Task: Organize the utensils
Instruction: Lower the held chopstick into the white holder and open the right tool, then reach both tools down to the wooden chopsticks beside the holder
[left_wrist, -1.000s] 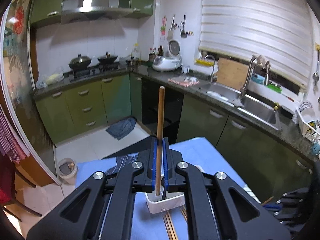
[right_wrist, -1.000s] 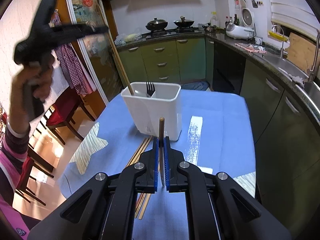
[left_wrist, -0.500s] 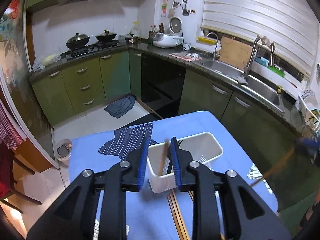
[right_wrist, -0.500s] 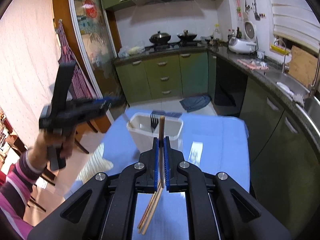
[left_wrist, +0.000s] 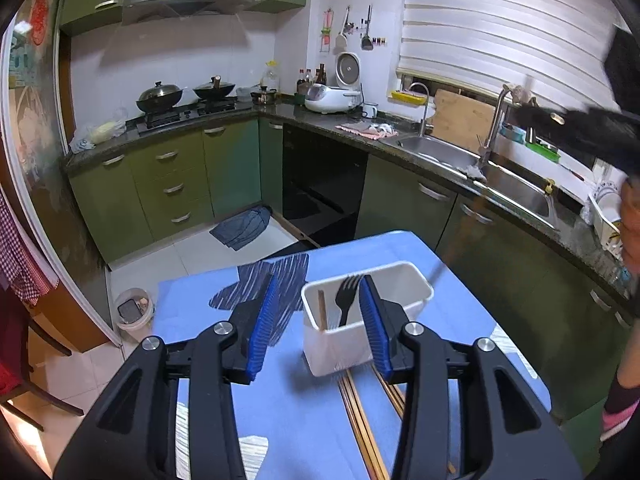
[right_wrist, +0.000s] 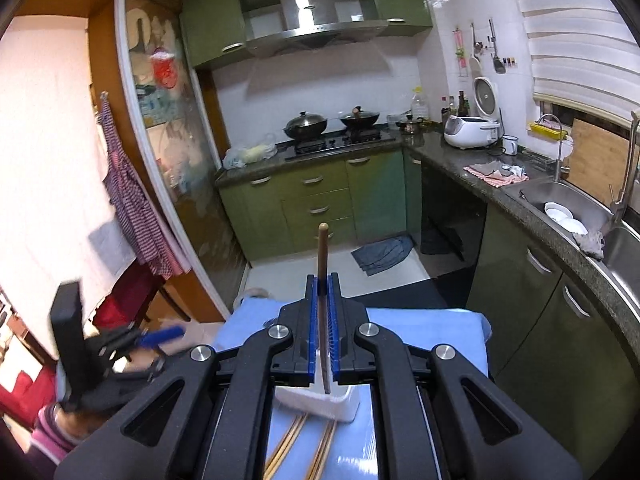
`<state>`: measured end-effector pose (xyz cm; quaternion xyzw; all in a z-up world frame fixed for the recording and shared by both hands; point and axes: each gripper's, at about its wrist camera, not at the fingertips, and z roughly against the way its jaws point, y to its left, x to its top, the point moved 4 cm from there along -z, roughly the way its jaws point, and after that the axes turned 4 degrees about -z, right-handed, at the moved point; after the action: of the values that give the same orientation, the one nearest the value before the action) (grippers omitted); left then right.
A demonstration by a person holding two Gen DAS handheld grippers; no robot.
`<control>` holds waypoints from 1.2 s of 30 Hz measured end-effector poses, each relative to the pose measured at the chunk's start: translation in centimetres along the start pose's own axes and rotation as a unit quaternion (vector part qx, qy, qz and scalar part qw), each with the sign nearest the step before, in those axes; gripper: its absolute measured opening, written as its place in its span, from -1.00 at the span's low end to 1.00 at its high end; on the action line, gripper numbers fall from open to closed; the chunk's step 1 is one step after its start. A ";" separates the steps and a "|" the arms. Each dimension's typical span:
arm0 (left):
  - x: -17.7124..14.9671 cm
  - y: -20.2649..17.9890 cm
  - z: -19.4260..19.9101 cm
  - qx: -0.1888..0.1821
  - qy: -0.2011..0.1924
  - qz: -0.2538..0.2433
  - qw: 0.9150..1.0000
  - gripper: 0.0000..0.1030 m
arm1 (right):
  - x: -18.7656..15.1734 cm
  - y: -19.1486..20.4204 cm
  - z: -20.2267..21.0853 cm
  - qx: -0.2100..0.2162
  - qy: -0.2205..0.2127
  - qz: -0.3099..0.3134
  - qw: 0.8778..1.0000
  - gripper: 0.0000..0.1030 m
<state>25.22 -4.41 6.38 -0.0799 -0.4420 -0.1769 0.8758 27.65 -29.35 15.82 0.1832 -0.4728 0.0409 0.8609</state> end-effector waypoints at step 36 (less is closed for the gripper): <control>-14.8 -3.7 -12.9 0.003 0.256 0.015 0.967 -0.29 | -24.4 -9.2 -5.5 -0.012 0.217 -0.052 0.975 -0.71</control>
<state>25.33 -8.08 -13.27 -0.0360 -0.2024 -0.1769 0.9625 20.84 -33.41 -9.65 0.1841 -0.2647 0.0290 0.9461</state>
